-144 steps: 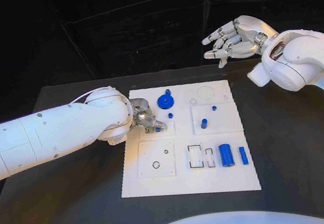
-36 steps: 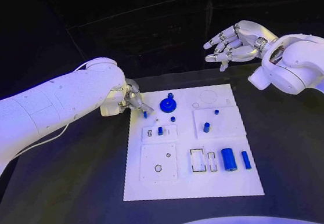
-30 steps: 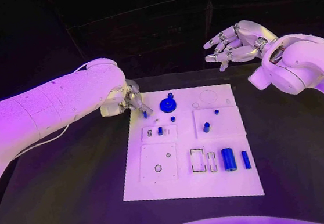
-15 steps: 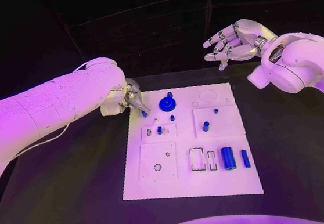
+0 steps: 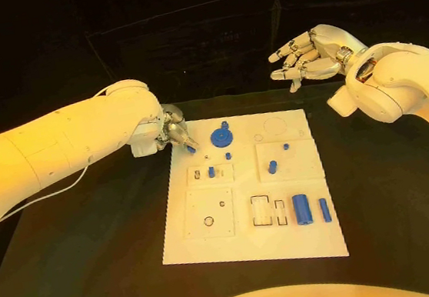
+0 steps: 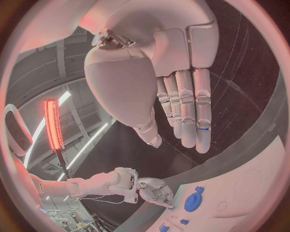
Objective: Assemble the parts on the task board
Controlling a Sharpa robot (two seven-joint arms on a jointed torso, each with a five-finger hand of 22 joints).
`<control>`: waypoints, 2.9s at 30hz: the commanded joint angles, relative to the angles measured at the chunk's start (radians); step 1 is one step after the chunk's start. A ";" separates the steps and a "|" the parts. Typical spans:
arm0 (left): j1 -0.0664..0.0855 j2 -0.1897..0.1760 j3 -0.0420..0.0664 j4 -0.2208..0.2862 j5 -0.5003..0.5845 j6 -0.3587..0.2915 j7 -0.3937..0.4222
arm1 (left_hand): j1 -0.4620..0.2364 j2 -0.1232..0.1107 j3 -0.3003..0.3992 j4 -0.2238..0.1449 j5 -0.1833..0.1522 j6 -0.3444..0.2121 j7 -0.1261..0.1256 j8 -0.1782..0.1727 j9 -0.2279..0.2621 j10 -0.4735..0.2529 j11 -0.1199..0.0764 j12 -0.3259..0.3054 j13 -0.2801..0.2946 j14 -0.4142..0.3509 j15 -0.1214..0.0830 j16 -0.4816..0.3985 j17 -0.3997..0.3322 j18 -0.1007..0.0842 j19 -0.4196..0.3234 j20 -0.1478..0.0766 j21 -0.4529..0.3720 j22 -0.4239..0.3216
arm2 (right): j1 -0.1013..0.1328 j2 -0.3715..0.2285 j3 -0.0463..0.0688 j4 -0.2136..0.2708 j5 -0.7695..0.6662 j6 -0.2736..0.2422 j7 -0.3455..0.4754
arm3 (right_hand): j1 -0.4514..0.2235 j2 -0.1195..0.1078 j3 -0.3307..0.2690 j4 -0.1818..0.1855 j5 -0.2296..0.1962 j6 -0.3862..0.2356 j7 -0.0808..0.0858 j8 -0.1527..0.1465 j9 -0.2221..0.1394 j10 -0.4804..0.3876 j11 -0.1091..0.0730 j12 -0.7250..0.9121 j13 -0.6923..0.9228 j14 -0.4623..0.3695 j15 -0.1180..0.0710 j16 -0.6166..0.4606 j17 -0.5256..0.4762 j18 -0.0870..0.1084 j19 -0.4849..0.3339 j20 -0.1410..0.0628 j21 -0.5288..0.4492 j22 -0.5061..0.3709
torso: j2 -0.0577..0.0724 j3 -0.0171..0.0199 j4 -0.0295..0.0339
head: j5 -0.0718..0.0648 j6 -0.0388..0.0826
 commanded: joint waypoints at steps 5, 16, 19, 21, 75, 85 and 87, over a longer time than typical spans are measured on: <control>0.001 -0.059 0.000 0.099 0.043 -0.118 0.018 | -0.044 -0.014 0.177 -0.123 -0.003 -0.006 -0.007 0.023 0.010 0.012 0.001 -0.002 0.003 0.104 0.001 0.006 0.263 0.003 -0.001 0.001 0.000 0.004 | 0.002 -0.001 0.001 -0.003 -0.001 0.008 0.007 | 0.002 0.000 -0.008 0.001 -0.004 -0.007 -0.001 0.007 0.000 -0.007 0.000 0.007 -0.004 -0.004 -0.002 0.000 -0.002 0.004 0.004 0.002 -0.007 -0.002 | 0.000 -0.0005 0.0013 | 0.002 -0.001; -0.011 -0.149 -0.001 0.246 0.021 -0.200 0.015 | -0.066 -0.024 0.212 -0.134 -0.003 -0.009 -0.008 0.035 0.015 0.013 0.000 -0.005 -0.001 0.104 0.000 0.006 0.263 0.004 -0.001 0.000 -0.002 0.003 | 0.002 -0.001 0.001 -0.007 -0.001 0.012 0.007 | 0.002 0.000 -0.008 0.001 -0.004 -0.007 -0.001 0.007 0.000 -0.007 0.000 0.007 -0.004 -0.004 -0.002 0.000 -0.002 0.004 0.004 0.002 -0.007 -0.002 | -0.001 0.0003 0.0022 | 0.007 -0.006; -0.022 -0.168 -0.001 0.280 -0.030 -0.204 0.018 | -0.068 -0.026 0.214 -0.135 -0.003 -0.010 -0.008 0.036 0.016 0.012 0.000 -0.006 -0.003 0.104 0.000 0.006 0.263 0.004 0.000 0.000 -0.001 0.004 | 0.002 -0.001 0.001 -0.008 -0.001 0.013 0.007 | 0.002 0.000 -0.008 0.001 -0.004 -0.007 -0.001 0.007 0.000 -0.007 0.000 0.007 -0.004 -0.004 -0.002 0.000 -0.002 0.004 0.004 0.002 -0.007 -0.002 | -0.002 -0.0014 0.0045 | 0.009 -0.007; -0.030 -0.176 -0.001 0.297 -0.065 -0.204 0.020 | -0.069 -0.028 0.214 -0.136 -0.004 -0.010 -0.008 0.037 0.016 0.012 0.000 -0.006 -0.003 0.104 0.000 0.006 0.263 0.004 -0.001 0.000 -0.002 0.003 | 0.002 -0.002 0.001 -0.009 -0.001 0.014 0.007 | 0.002 0.000 -0.008 0.001 -0.004 -0.007 -0.001 0.007 0.000 -0.007 0.000 0.007 -0.004 -0.004 -0.002 0.000 -0.002 0.004 0.004 0.002 -0.007 -0.002 | -0.003 -0.0013 0.0046 | 0.011 -0.007; -0.065 -0.203 -0.010 0.373 -0.147 -0.132 -0.009 | -0.085 -0.045 0.224 -0.140 -0.004 -0.003 -0.013 0.054 0.024 0.019 -0.004 -0.003 0.002 0.104 -0.002 0.006 0.263 0.003 0.001 -0.001 -0.001 0.006 | 0.002 -0.004 0.001 -0.010 -0.001 0.017 0.010 | 0.002 0.002 -0.010 0.002 -0.009 -0.008 -0.001 0.009 0.000 -0.008 0.000 0.010 -0.007 -0.004 -0.002 0.000 -0.003 0.004 0.005 0.002 -0.008 -0.003 | -0.002 -0.0008 0.0052 | 0.015 -0.017; -0.065 -0.200 -0.012 0.372 -0.146 -0.143 -0.009 | -0.110 -0.059 0.209 -0.131 -0.005 0.007 -0.018 0.070 0.030 0.026 -0.007 0.001 0.008 0.104 -0.004 0.006 0.263 0.003 0.002 -0.003 -0.001 0.007 | 0.002 -0.003 0.001 -0.009 -0.001 0.017 0.010 | 0.002 0.002 -0.010 0.002 -0.009 -0.008 -0.001 0.009 0.000 -0.008 0.000 0.011 -0.007 -0.004 -0.002 0.000 -0.003 0.004 0.005 0.002 -0.008 -0.003 | -0.002 -0.0006 0.0054 | 0.015 -0.020; -0.065 -0.200 -0.012 0.371 -0.144 -0.146 -0.009 | -0.119 -0.062 0.201 -0.127 -0.005 0.010 -0.020 0.073 0.032 0.028 -0.008 0.002 0.009 0.104 -0.005 0.006 0.263 0.003 0.002 -0.004 0.000 0.009 | 0.002 -0.003 0.001 -0.009 -0.001 0.017 0.010 | 0.002 0.002 -0.010 0.002 -0.009 -0.008 -0.001 0.009 0.000 -0.008 0.000 0.011 -0.007 -0.004 -0.002 0.000 -0.003 0.004 0.005 0.002 -0.008 -0.003 | -0.002 -0.0004 0.0057 | 0.014 -0.020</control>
